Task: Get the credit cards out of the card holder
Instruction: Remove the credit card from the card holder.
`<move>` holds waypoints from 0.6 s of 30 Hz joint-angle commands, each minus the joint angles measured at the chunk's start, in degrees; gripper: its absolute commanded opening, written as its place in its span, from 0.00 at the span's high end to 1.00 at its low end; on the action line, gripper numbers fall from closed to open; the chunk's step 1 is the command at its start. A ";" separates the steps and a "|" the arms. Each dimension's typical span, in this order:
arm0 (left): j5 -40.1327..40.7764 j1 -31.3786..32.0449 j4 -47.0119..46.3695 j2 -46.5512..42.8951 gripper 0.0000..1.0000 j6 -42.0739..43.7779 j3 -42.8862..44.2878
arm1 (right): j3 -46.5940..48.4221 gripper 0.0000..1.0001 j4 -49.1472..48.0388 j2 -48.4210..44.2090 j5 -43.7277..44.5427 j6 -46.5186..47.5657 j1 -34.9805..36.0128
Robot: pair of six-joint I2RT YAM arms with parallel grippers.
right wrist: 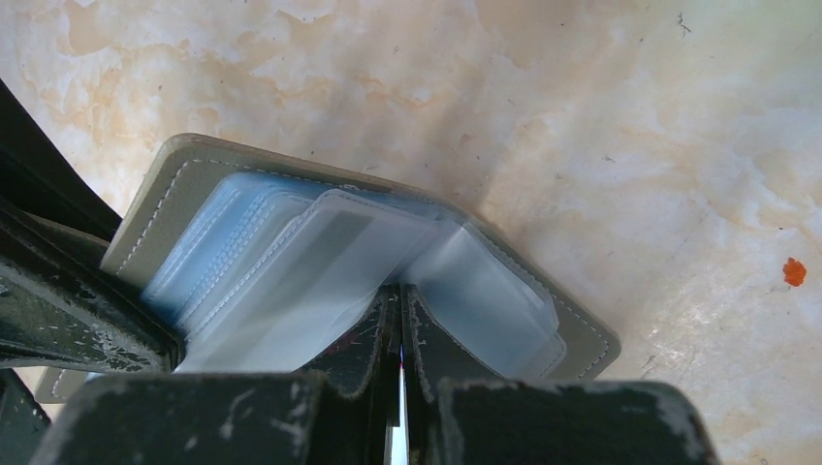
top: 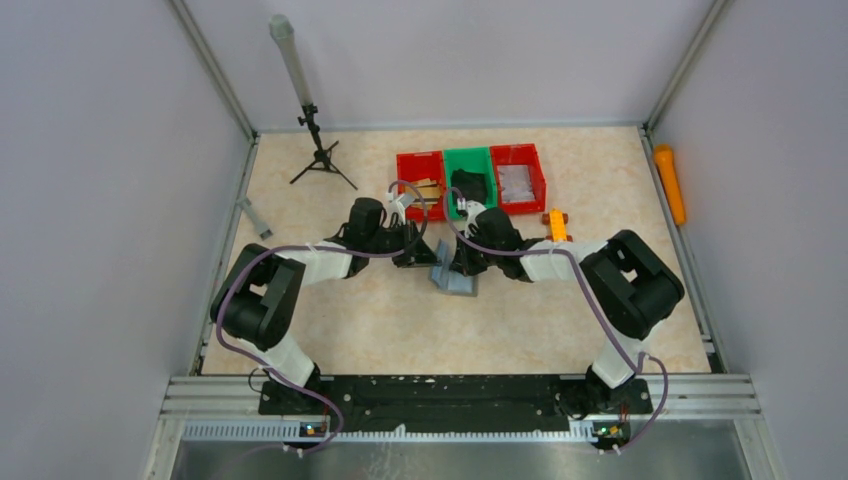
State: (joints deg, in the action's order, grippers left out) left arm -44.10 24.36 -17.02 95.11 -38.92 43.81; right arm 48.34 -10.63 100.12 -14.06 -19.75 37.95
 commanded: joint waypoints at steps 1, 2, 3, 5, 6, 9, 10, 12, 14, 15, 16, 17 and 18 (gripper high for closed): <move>-4.02 0.45 -6.45 -1.86 0.97 -0.63 0.32 | -0.35 1.00 -3.08 -0.77 -3.12 -0.94 0.19; -4.06 0.47 -6.46 -1.86 0.97 -0.62 0.36 | -0.35 1.00 -3.15 -0.77 -3.20 -0.92 0.15; -4.10 0.45 -6.45 -1.81 0.97 -0.70 0.41 | -0.43 1.00 -3.21 -0.80 -3.38 -0.92 0.18; -4.32 0.48 -6.53 -1.68 0.97 -0.80 0.40 | -0.44 1.00 -3.42 -0.65 -3.66 -0.99 0.17; -4.33 0.51 -6.49 -1.58 0.97 -0.85 0.51 | -0.44 1.00 -3.51 -0.68 -3.77 -1.04 0.19; -4.52 0.51 -6.54 -1.35 0.97 -0.94 0.59 | -0.52 1.00 -3.60 -0.80 -3.94 -0.99 0.15; -4.58 0.51 -6.54 -1.34 0.97 -0.95 0.60 | -0.55 1.00 -3.67 -0.80 -3.95 -0.99 0.13; -4.59 0.51 -6.54 -1.29 0.97 -0.98 0.58 | -0.52 1.00 -3.70 -0.74 -4.04 -1.06 0.12; -4.67 0.51 -6.58 -1.35 0.98 -0.99 0.57 | -0.52 1.00 -3.69 -0.71 -4.17 -1.00 0.10; -4.74 0.51 -6.74 -1.38 0.98 -1.03 0.57 | -0.55 1.00 -3.76 -0.71 -4.25 -1.05 0.11; -4.77 0.51 -6.81 -1.30 0.98 -1.07 0.57 | -0.53 1.00 -3.78 -0.71 -4.36 -1.01 0.10; -4.85 0.51 -6.88 -1.25 0.98 -1.15 0.52 | -0.47 1.00 -3.74 -0.65 -4.50 -1.07 0.10; -4.98 0.50 -7.01 -1.24 0.98 -1.24 0.50 | -0.46 1.00 -3.85 -0.60 -4.60 -1.05 0.10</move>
State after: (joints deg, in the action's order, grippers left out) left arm -44.86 24.36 -17.17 95.11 -39.13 43.79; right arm 47.99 -11.09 100.12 -15.38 -19.77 37.95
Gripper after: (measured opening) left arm 0.139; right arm 0.009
